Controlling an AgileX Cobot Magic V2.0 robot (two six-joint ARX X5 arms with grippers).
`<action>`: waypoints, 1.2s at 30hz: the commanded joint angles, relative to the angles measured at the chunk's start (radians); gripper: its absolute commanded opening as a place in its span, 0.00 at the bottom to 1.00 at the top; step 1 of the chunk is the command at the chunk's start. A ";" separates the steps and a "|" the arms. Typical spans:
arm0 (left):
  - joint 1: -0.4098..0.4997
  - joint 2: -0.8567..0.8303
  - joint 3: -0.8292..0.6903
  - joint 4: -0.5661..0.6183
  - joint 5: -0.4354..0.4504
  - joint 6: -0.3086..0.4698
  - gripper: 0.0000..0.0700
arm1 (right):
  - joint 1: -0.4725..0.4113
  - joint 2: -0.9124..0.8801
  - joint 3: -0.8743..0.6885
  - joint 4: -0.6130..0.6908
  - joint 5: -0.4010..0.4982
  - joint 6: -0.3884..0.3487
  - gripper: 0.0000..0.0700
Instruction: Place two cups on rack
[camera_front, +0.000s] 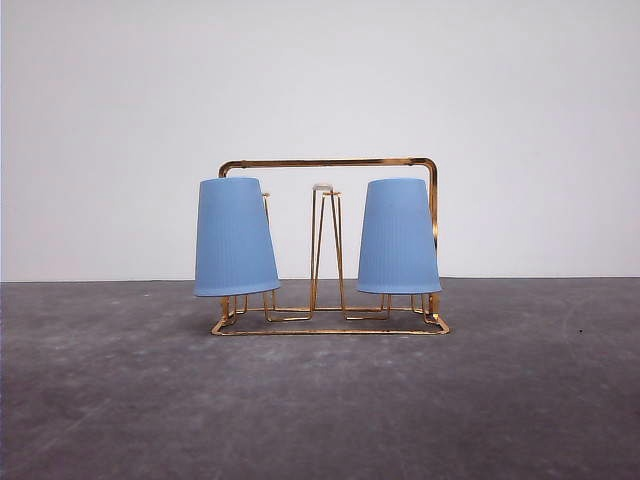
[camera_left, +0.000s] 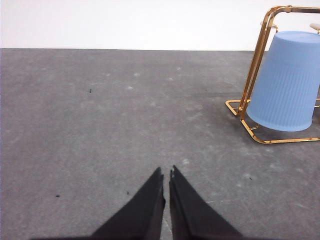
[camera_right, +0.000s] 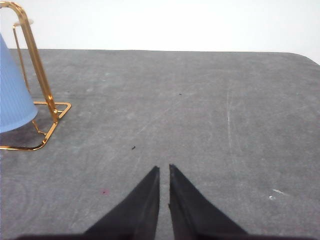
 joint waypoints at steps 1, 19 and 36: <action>0.000 -0.002 -0.015 -0.003 -0.001 0.010 0.00 | 0.000 0.000 -0.004 0.011 0.003 -0.004 0.05; 0.000 -0.002 -0.015 -0.003 -0.001 0.010 0.00 | 0.000 0.000 -0.004 0.011 0.003 -0.004 0.05; 0.000 -0.002 -0.015 -0.003 -0.001 0.010 0.00 | 0.000 0.000 -0.004 0.011 0.003 -0.004 0.05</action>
